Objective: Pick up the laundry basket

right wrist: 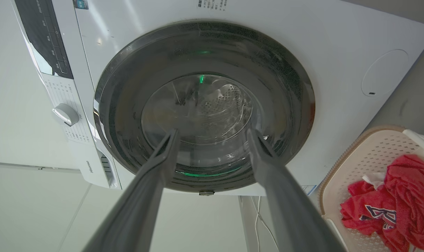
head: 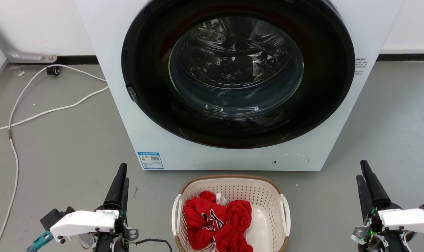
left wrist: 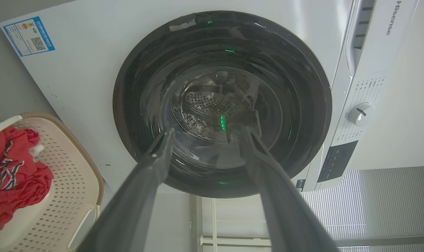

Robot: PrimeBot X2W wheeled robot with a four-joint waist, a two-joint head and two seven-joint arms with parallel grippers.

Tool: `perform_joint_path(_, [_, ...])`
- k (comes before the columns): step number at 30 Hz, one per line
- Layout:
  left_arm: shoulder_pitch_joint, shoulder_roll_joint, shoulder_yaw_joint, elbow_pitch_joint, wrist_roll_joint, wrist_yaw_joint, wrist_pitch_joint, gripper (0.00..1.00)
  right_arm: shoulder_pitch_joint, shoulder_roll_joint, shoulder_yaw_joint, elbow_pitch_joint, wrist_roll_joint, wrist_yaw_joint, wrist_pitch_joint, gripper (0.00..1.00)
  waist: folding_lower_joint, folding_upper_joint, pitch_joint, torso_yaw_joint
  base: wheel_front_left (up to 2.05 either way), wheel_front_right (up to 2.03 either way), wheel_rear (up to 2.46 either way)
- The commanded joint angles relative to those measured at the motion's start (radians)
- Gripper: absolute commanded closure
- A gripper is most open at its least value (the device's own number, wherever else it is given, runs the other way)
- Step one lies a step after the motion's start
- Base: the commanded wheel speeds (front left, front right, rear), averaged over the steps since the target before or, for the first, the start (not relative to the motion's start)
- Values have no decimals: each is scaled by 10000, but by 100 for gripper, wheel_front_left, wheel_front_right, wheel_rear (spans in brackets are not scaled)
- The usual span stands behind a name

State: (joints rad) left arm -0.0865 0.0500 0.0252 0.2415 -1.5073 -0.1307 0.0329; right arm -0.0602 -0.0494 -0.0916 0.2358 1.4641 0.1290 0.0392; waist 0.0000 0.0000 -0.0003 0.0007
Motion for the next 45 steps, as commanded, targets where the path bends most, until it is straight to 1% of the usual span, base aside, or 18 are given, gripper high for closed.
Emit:
perform_joint_path(1, [-327,44,-125,-261,493,0,-118,0,-86,-42,-25,-277,-510,6,-121,0,0,0,-2,2,0,0,0])
perform_joint_path(4, [-356,42,-244,-377,1226,0,-245,0,-51,-33,-24,-398,-1308,7,-252,0,0,0,-7,4,0,0,0])
perform_joint_path(5, [-356,42,-244,-377,1226,0,-245,0,-51,-33,-24,-398,-1308,7,-252,0,0,0,-7,4,0,0,0])
perform_joint_path(15, [-419,37,-668,-535,3683,0,-640,0,48,-23,-4,-776,-4199,9,-656,0,0,0,-23,22,0,0,0])
perform_joint_path(21, [-464,37,-868,-528,4995,0,-858,0,113,-22,34,-867,-5650,10,-880,0,0,0,-41,26,0,0,0])
perform_joint_path(32, [-486,53,-1124,-372,7115,36,-1222,0,188,-21,78,-851,-7668,13,-1118,0,0,0,-85,45,0,0,0])
perform_joint_path(45, [-673,155,-1567,-178,9072,164,-1612,0,225,-21,131,-1003,-9820,15,-1223,0,0,0,-85,84,0,0,0])
